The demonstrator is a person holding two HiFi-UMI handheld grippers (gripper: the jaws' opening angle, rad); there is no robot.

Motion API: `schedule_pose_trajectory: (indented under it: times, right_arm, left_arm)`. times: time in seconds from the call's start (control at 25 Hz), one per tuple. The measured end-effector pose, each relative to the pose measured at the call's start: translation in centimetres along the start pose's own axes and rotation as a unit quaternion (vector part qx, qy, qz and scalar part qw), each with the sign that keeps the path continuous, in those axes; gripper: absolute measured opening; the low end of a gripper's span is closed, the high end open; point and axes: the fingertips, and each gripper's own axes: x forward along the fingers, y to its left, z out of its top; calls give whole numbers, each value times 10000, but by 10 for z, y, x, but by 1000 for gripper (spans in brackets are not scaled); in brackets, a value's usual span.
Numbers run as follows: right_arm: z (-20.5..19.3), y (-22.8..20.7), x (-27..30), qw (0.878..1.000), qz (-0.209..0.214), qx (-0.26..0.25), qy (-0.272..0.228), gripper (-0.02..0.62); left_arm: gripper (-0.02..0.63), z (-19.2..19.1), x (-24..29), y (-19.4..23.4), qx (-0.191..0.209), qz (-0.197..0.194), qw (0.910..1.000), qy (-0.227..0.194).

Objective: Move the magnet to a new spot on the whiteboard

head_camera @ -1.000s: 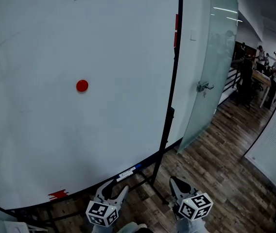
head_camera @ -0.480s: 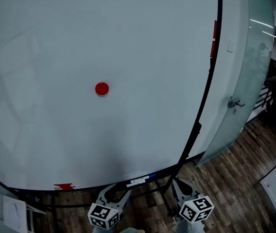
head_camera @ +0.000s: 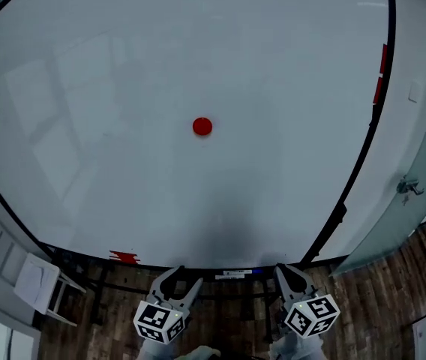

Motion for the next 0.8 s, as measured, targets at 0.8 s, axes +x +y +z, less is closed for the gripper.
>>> schedule_pose_trajectory:
  times: [0.8]
  right_arm:
    - [215, 44, 16, 9645, 1254, -2029, -1130, 29]
  left_arm:
    - [207, 270, 10, -15, 1549, 957, 9623, -2019]
